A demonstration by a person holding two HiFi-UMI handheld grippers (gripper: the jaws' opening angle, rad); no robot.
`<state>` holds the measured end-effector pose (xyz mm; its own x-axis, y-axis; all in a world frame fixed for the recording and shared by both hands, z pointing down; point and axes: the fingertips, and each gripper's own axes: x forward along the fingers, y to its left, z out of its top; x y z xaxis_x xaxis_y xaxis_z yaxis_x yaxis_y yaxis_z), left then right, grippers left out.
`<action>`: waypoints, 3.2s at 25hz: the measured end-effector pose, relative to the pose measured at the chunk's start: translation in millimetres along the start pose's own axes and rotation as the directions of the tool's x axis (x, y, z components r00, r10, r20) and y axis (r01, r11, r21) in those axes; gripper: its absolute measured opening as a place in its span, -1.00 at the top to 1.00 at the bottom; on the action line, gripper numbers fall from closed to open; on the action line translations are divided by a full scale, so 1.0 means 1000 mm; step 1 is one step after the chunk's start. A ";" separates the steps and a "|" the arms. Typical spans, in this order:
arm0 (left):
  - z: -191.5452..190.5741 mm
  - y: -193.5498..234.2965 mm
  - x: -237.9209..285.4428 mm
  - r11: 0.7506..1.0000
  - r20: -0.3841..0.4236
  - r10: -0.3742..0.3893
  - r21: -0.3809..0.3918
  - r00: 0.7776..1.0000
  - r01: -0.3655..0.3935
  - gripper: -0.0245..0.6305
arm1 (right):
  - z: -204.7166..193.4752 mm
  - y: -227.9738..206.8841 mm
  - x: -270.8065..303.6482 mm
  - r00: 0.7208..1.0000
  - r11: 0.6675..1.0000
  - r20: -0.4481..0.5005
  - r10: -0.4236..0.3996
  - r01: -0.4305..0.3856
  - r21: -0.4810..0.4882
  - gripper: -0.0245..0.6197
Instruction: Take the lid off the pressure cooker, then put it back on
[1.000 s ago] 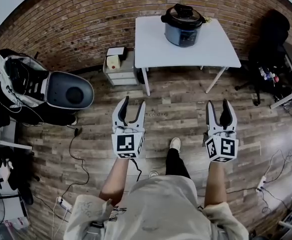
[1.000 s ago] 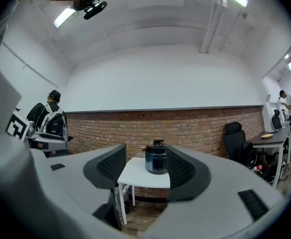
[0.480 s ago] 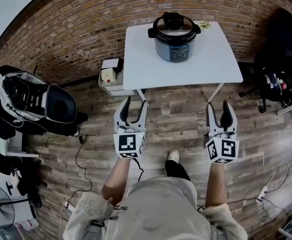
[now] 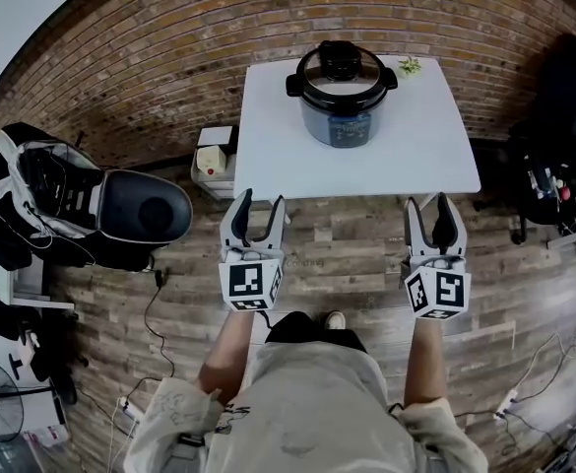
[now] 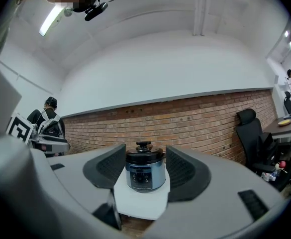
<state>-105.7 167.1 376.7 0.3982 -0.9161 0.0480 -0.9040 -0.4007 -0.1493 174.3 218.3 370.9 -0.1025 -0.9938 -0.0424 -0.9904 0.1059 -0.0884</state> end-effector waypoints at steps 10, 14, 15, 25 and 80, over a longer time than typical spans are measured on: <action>-0.011 0.034 0.082 0.999 0.034 0.004 -0.044 0.999 -0.002 0.20 | -0.003 -0.006 0.084 1.000 0.999 -0.001 0.009 -0.009 -0.047 0.13; -0.013 0.053 0.137 0.998 0.054 -0.001 -0.066 0.999 0.005 0.20 | -0.001 -0.012 0.135 1.000 0.997 -0.001 0.015 -0.015 -0.080 0.13; -0.012 0.058 0.151 0.998 0.056 -0.003 -0.069 0.998 0.007 0.20 | 0.000 -0.014 0.150 1.000 0.996 -0.002 0.018 -0.018 -0.089 0.13; -0.007 0.122 0.264 0.995 0.053 -0.019 -0.097 0.998 0.024 0.20 | 0.015 -0.019 0.279 1.000 0.994 -0.021 0.003 -0.005 -0.112 0.10; -0.088 0.101 0.368 0.482 0.000 -0.480 -0.836 0.877 0.264 0.20 | -0.003 0.077 0.396 0.184 0.196 -0.710 0.680 -0.978 -0.066 -0.01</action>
<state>-64.4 -212.1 465.8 0.7830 -0.6116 0.1132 -0.4609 -0.4482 0.7659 57.0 -166.9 350.7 -0.7577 -0.1341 0.6386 -0.0996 0.9910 0.0899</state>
